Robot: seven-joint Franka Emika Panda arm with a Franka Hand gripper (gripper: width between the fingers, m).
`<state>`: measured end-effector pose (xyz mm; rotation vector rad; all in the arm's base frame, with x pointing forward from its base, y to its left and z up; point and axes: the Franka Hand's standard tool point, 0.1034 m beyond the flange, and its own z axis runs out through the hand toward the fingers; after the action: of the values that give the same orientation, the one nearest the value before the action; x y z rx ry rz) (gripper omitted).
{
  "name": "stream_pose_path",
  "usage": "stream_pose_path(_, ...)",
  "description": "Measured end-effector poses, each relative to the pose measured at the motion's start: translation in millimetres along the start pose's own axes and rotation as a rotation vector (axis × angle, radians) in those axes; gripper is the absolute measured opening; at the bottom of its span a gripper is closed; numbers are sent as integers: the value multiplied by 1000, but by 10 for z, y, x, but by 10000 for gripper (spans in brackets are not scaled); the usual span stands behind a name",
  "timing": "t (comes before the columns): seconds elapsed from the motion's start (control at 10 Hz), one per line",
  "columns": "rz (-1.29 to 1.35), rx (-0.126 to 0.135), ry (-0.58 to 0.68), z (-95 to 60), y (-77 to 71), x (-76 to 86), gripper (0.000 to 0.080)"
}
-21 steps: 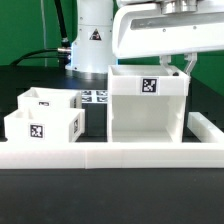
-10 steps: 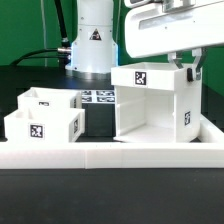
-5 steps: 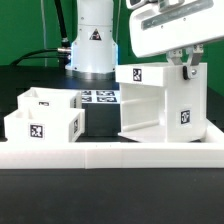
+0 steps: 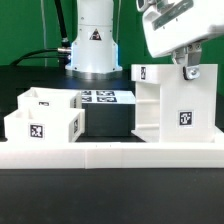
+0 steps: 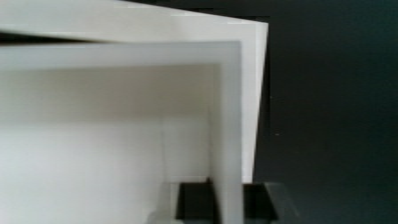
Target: Assemble drawer
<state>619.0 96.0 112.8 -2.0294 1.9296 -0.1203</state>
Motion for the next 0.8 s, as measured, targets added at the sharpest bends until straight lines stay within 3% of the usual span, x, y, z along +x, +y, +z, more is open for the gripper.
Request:
stream_pose_path(0.3, 4, -9, -14, 65, -146, -5, 44)
stream_pose_path(0.6, 24, -52, -32, 106, -175, 6, 44)
stream_pose_path(0.8, 23, -53, -33, 104, -174, 5, 44)
